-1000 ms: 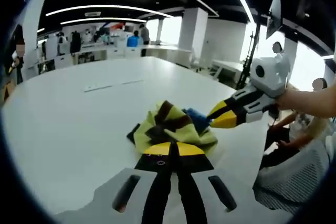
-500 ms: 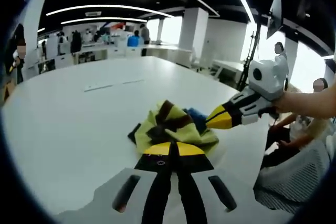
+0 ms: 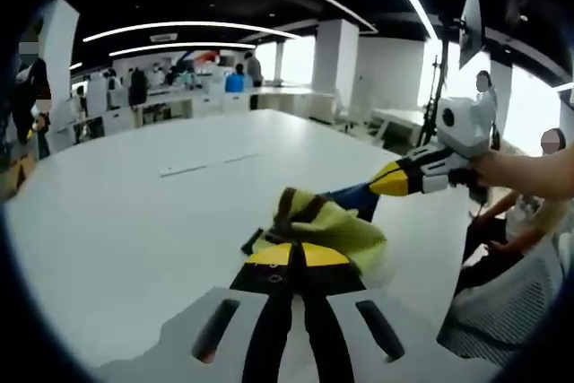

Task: Fold the garment on the visible template until the final outline fits inside the template.

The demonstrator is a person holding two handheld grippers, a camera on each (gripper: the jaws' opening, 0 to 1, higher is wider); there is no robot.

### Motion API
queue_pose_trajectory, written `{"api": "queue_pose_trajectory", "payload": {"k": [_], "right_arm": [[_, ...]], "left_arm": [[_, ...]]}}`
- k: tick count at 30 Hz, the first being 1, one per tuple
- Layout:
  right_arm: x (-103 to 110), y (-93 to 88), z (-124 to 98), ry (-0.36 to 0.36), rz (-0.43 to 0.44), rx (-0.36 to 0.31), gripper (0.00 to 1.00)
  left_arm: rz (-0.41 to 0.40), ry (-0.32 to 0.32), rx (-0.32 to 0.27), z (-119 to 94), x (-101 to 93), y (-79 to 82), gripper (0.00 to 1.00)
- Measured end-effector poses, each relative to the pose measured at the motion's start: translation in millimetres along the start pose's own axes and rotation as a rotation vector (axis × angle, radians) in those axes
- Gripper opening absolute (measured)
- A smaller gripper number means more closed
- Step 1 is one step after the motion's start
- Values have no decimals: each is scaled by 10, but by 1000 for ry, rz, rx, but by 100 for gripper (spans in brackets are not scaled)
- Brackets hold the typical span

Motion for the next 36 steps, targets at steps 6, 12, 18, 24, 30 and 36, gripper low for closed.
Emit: {"api": "queue_pose_trajectory", "payload": {"k": [6,12,18,24,30,36], "right_arm": [[-218,141,-67,-50,-14,-24,0],[-411,276,-87,-87,-20,-45,0],[-551,375,-46,-112,-16,-57,0],[-718,420,3,-150,-4,-50,0],[-957,473,83,-198,24,-50,0],[-1251,494,214,-264,77,-55,0]], "left_arm": [[23,24,-27,-30,131,146,0],[42,56,-46,-52,288,277,0],[64,72,-65,-48,438,444,0],[74,88,-88,-5,567,578,0],[68,131,-104,117,786,680,0],[45,183,-103,296,1064,707,0]]}}
Point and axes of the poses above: the point that each gripper's makers call its tool centre point, and the gripper's own axes: z roughly forward along the fingers, x roughly to its left, y roughly out of its top, the point moved 3 cm from there along -z, roughly backward along the fingers, and after that the axes turned 1 degree about y, right-handed, at the moved point
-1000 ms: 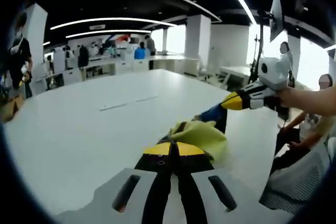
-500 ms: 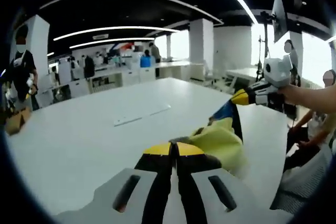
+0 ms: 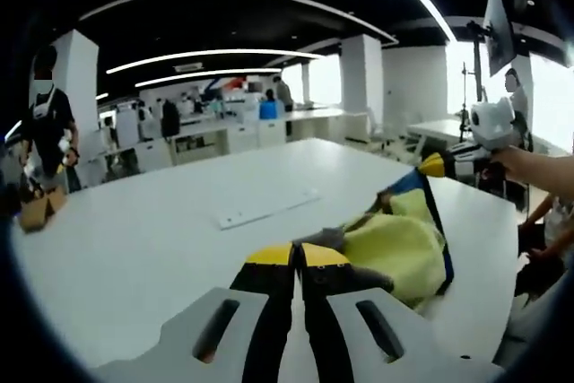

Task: Fold the garment on the visible template until the final outline fits inside the template.

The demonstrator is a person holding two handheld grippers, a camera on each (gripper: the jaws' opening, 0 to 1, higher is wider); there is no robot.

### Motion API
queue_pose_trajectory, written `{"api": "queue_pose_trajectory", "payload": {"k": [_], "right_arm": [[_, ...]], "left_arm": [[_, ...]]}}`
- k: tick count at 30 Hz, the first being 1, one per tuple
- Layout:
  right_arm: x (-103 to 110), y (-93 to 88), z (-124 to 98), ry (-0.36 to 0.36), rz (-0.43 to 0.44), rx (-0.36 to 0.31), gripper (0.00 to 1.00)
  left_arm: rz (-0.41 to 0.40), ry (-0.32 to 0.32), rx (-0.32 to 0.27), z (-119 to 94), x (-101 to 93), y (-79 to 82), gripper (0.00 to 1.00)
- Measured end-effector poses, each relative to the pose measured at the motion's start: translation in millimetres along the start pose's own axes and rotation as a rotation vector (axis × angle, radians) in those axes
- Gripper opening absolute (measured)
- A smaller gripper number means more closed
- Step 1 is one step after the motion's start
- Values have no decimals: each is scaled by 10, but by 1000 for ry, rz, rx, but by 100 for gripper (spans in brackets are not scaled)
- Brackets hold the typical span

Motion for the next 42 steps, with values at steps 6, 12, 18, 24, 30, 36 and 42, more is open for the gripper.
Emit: {"api": "queue_pose_trajectory", "payload": {"k": [6,12,18,24,30,36,42], "right_arm": [[-161,-9,206,-29,28,1,0],[-287,-62,468,-9,90,-13,0],[-401,-154,720,-16,120,18,0],[-506,-229,897,-47,142,44,0],[-640,-334,1066,-89,231,51,0],[-729,-511,1233,-116,304,86,0],[-760,-687,1367,-140,308,145,0]], "left_arm": [[-23,23,-9,200,181,-33,0],[-18,26,14,371,278,-122,0],[-46,46,26,553,408,-232,0],[-87,72,22,747,527,-301,0],[-103,114,11,939,616,-363,0],[-116,158,26,1115,708,-481,0],[-142,185,53,1228,768,-615,0]]}}
Point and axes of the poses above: the point that each gripper's makers call its tool centre point, and the gripper's own axes: z roughly forward along the fingers, x roughly to its left, y roughly out of its top, the point moved 3 cm from there along -z, roughly backward along the fingers, and after that the axes turned 1 degree about y, right-handed, at the moved point
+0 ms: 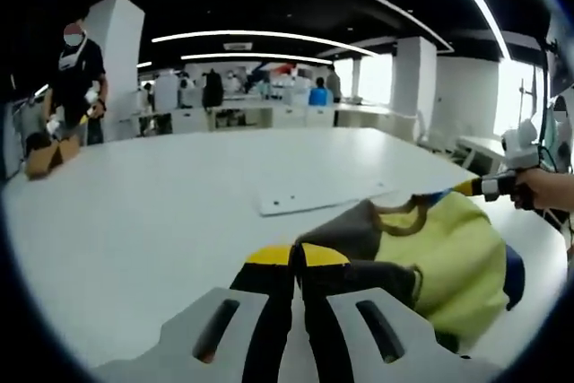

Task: Fold the garment on the visible template until the final outline fits inside the template.

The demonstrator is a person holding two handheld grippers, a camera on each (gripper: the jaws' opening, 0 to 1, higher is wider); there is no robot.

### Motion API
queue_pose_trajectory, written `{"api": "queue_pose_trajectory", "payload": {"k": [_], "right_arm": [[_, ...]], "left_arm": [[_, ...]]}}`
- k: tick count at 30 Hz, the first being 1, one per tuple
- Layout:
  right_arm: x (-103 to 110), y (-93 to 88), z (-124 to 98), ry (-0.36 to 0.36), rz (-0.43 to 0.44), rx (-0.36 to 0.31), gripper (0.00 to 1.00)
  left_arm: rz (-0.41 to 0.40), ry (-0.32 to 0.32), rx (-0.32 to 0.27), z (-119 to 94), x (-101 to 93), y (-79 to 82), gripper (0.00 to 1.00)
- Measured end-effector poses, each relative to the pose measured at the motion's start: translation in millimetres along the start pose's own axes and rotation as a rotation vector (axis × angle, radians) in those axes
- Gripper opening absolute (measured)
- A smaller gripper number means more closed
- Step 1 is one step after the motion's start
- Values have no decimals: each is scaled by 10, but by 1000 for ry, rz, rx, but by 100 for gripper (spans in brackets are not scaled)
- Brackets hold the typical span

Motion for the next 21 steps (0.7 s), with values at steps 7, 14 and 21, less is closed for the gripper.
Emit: {"api": "queue_pose_trajectory", "payload": {"k": [7,14,21], "right_arm": [[-20,-99,124,-3,22,35,0],[-40,-120,150,-8,19,46,0],[6,-79,126,31,21,50,0]], "left_arm": [[39,27,53,128,44,-181,0],[37,37,88,173,82,-281,0],[-96,40,82,142,119,-288,0]]}}
Point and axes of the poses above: the point that each gripper's makers call its tool centre point, and the gripper's own axes: z roughly forward along the fingers, x roughly to its left, y roughly out of its top, the point moved 3 cm from there along -z, roughly backward along the fingers, and after that the axes turned 1 degree about y, right-handed, at the moved point
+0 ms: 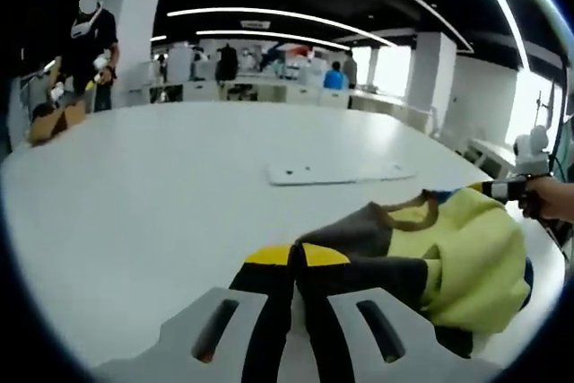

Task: Fold the garment on the visible template until the final outline fits inside the template.

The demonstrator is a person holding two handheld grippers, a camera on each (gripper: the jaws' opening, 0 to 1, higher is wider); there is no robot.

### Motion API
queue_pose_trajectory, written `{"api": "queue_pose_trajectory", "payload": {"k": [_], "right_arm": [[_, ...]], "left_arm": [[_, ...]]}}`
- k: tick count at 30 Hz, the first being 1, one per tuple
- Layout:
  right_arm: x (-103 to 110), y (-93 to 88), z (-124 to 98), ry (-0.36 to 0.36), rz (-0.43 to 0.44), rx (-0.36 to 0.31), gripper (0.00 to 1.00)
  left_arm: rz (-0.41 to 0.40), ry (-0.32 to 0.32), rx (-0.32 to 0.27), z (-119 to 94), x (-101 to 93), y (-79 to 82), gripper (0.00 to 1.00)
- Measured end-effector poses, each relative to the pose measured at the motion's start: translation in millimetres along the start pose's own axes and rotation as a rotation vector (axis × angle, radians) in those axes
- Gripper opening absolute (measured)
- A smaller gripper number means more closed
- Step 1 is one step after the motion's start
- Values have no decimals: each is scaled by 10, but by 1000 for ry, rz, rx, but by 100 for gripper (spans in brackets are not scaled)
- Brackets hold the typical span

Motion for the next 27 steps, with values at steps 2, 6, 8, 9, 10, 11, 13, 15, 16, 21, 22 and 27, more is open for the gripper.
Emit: {"api": "queue_pose_trajectory", "payload": {"k": [2,6,8,9,10,11,13,15,16,21,22,27], "right_arm": [[25,-13,-30,12,-13,11,6],[117,-40,-115,55,-28,29,27],[145,-38,-157,61,-27,32,30],[180,-35,-187,71,-42,32,33],[202,-31,-209,76,-46,32,35],[227,-30,-233,83,-51,34,38],[288,-12,-298,102,-56,30,44],[346,5,-364,123,-57,24,48],[364,5,-393,126,-55,26,50],[500,-51,-572,176,-41,42,59],[513,-68,-616,176,-44,45,60],[596,-138,-794,195,-54,49,63]], "left_arm": [[42,0,1,-34,-11,14,1],[108,-11,-6,-131,-37,43,9],[113,-18,-9,-176,-48,50,15],[116,-23,-11,-200,-57,57,17],[117,-34,-16,-237,-74,71,18],[120,-41,-22,-262,-89,83,20],[129,-56,-31,-328,-123,107,24],[140,-69,-35,-388,-154,120,28],[144,-79,-37,-413,-171,124,29],[122,-116,-40,-584,-257,111,39],[122,-125,-39,-627,-275,98,40],[95,-142,-35,-776,-319,51,45]]}}
Point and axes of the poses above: the point that each gripper's makers call its tool centre point, and the gripper's own axes: z roughly forward along the fingers, x roughly to its left, y roughly out of its top, the point moved 3 cm from there along -z, roughly backward along the fingers, and after that the axes turned 1 degree about y, right-handed, at the moved point
